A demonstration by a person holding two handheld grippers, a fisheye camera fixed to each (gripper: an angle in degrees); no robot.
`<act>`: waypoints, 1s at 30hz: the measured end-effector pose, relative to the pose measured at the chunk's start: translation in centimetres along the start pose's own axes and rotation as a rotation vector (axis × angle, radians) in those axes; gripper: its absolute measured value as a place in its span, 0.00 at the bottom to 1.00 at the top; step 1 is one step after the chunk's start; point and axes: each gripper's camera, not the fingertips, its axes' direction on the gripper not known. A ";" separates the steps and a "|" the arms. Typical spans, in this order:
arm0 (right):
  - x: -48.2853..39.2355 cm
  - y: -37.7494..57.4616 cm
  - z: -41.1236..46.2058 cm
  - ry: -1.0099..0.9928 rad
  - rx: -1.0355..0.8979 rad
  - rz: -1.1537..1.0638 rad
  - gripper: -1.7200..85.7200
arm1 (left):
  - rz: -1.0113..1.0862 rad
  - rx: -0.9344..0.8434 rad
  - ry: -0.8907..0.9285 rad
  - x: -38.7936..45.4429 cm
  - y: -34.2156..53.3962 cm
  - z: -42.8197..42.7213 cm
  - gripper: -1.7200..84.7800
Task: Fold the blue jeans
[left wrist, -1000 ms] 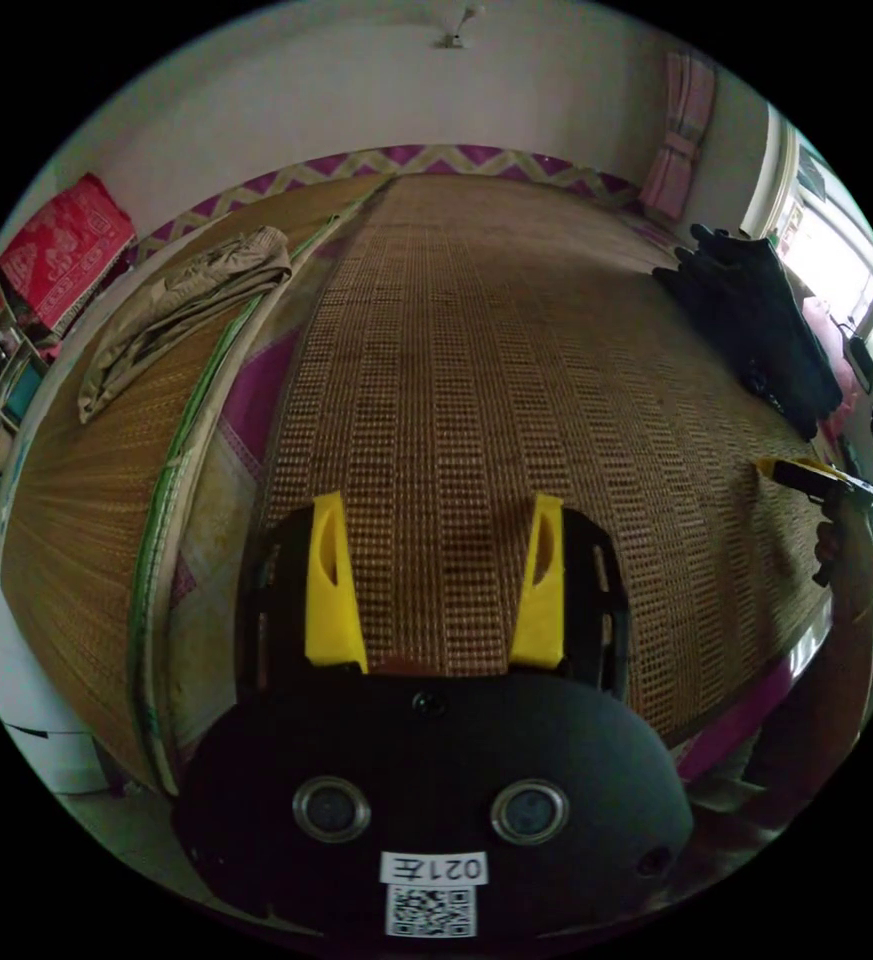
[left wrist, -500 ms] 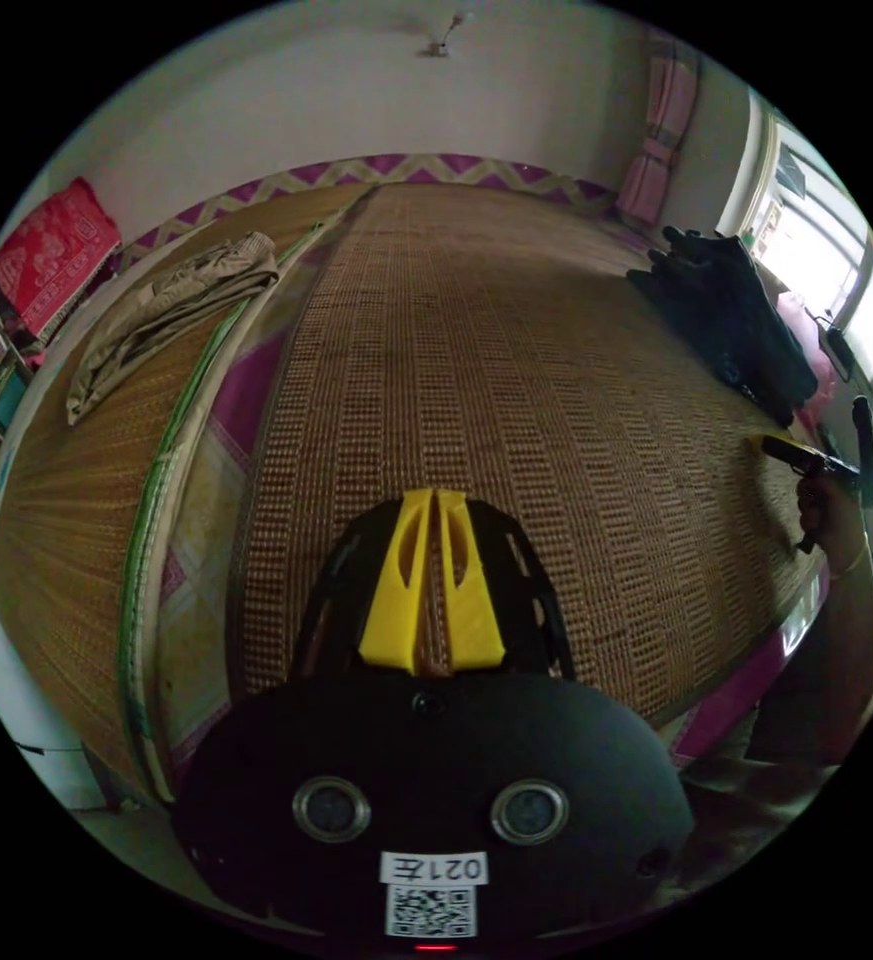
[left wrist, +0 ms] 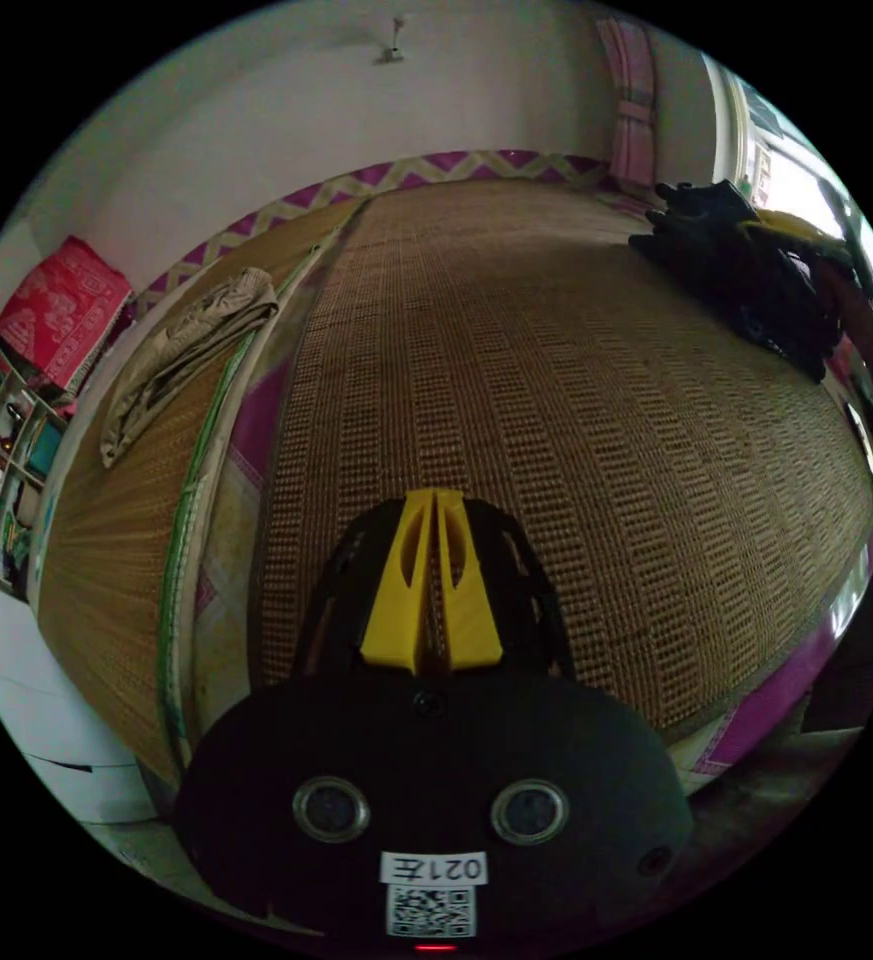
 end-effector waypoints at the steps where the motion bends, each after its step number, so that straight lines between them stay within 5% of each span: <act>1: -0.2 -0.6 0.5 0.003 -0.017 -0.012 0.18 | 0.000 0.000 0.000 0.0 0.1 0.0 0.01; 10: 3.0 -4.3 0.1 -0.147 -0.056 0.116 0.08 | -0.027 0.002 0.054 -0.7 1.5 -0.8 0.01; 17: 6.1 -8.7 -12.5 -0.253 0.120 0.175 0.08 | -0.081 0.008 0.112 -1.8 2.5 -1.7 0.01; 22: -5.4 -13.0 -19.9 -0.390 0.187 -0.019 0.08 | -0.162 0.108 0.168 -4.4 4.8 -6.0 0.01; 26: -23.4 -12.6 -20.9 -0.465 0.156 -0.228 0.08 | -0.198 0.127 0.214 -6.3 8.8 -8.5 0.01; 30: -36.8 -8.9 -18.2 -0.775 -0.008 -0.311 0.08 | -0.208 0.085 0.154 -7.5 12.6 -9.2 0.01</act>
